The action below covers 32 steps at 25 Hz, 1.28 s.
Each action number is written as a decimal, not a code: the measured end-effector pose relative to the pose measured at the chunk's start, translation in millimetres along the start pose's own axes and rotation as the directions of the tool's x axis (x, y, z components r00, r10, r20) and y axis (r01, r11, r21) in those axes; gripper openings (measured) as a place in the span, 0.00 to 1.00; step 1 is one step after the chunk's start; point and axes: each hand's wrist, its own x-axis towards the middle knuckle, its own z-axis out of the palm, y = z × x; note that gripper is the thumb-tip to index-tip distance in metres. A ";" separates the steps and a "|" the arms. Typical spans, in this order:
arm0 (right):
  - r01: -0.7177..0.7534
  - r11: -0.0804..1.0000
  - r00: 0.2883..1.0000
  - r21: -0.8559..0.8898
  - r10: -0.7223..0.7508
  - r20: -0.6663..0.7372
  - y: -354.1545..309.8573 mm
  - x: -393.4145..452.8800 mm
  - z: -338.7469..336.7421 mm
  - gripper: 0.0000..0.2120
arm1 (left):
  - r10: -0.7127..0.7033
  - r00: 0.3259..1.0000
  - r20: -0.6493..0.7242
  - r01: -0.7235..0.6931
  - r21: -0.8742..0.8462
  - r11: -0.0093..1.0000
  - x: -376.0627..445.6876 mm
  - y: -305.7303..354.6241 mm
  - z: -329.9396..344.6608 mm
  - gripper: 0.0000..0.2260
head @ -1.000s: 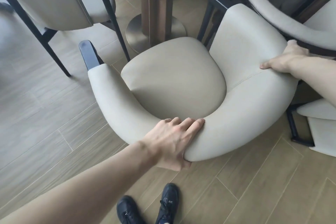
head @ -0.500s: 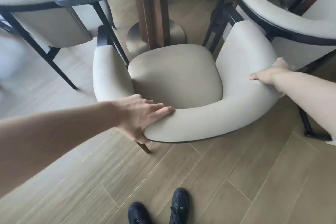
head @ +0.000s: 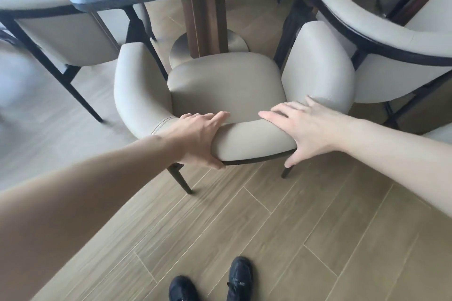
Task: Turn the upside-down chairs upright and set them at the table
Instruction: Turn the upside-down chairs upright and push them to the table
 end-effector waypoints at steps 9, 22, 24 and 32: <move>0.065 0.991 0.998 -0.118 -0.063 0.020 16.0 13.0 -1.6 0.46 | 0.022 0.998 0.060 -0.034 0.219 0.975 21.0 -4.7 -17.0 0.36; 0.061 0.987 0.997 -0.147 -0.054 0.050 88.1 48.8 -19.9 0.46 | -0.002 0.999 0.045 -0.010 0.247 0.969 83.0 -5.3 -46.3 0.37; 0.056 0.990 0.997 -0.133 -0.049 0.057 94.7 56.8 -23.4 0.45 | 0.003 0.999 0.040 -0.013 0.260 0.965 91.7 -10.6 -50.6 0.37; 0.045 0.994 0.998 -0.102 -0.040 0.051 94.5 72.9 -36.6 0.42 | -0.007 0.999 0.051 -0.008 0.277 0.961 99.2 -26.5 -60.1 0.38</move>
